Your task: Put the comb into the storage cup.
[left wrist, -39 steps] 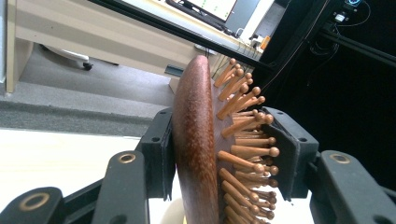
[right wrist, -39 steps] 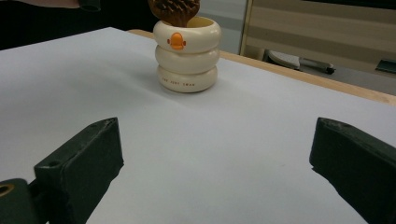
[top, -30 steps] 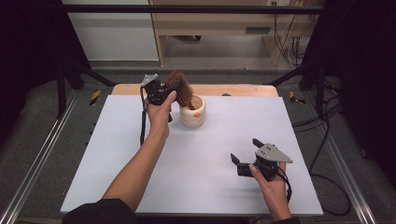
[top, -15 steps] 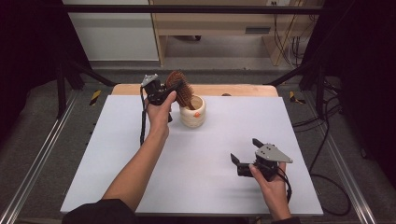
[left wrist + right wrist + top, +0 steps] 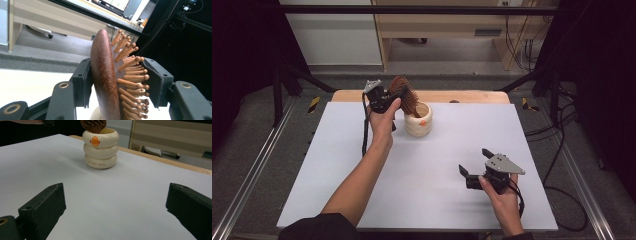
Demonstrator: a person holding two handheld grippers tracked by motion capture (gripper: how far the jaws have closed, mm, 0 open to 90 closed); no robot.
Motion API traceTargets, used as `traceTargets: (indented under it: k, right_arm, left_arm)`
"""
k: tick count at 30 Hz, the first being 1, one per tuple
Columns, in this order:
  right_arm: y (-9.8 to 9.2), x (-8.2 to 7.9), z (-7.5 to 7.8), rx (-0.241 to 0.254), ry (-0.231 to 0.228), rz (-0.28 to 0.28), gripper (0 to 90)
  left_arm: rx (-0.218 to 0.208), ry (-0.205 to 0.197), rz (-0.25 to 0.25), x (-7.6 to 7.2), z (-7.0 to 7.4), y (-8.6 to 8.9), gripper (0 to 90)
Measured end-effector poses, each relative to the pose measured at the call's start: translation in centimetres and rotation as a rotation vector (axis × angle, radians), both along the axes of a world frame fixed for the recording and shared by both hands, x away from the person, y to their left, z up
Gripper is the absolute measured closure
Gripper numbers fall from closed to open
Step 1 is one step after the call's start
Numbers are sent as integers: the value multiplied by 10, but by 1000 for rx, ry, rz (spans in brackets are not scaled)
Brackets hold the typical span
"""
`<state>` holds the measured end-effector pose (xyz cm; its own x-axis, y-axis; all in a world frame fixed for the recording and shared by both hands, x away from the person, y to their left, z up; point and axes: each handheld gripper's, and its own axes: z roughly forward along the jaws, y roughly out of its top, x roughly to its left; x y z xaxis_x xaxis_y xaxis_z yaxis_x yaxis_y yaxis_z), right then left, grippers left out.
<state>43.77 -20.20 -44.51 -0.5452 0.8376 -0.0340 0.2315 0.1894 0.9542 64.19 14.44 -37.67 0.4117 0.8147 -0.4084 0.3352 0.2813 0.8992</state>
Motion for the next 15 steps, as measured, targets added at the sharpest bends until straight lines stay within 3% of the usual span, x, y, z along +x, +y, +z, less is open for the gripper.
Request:
traceTargets:
  k: [15]
  right_arm:
    - [0, 0, 0, -2, 1, 1, 28]
  left_arm:
    - [3, 3, 13, -1, -1, 0, 406]
